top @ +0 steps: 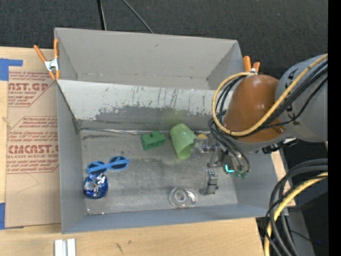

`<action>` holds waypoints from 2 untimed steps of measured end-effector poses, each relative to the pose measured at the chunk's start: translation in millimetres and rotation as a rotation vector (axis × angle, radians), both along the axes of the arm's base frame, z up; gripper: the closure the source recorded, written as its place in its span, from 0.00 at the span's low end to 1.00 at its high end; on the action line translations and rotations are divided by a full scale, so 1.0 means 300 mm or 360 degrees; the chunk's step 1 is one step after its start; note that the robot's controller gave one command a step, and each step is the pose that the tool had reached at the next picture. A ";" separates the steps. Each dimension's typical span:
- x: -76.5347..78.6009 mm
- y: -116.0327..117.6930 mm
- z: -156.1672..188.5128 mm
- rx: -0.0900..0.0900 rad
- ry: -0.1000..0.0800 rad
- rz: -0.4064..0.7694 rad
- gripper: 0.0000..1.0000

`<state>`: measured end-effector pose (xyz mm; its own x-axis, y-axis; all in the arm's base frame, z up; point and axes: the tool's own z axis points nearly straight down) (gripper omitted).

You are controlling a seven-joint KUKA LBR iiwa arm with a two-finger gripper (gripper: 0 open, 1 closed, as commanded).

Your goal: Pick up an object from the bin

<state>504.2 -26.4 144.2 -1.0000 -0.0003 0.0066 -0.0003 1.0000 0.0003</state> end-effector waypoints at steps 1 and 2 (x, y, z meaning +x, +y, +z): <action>-0.056 0.077 -0.250 0.0002 -0.0018 0.0375 0.00; -0.057 0.075 -0.247 0.0001 -0.0014 0.0373 1.00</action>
Offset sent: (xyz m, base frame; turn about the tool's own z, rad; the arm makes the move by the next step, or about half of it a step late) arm -0.0178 0.0220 -0.0742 -0.2351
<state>487.1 -3.8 70.1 -0.9726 -0.2326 -0.0021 -0.2326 0.9726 0.0000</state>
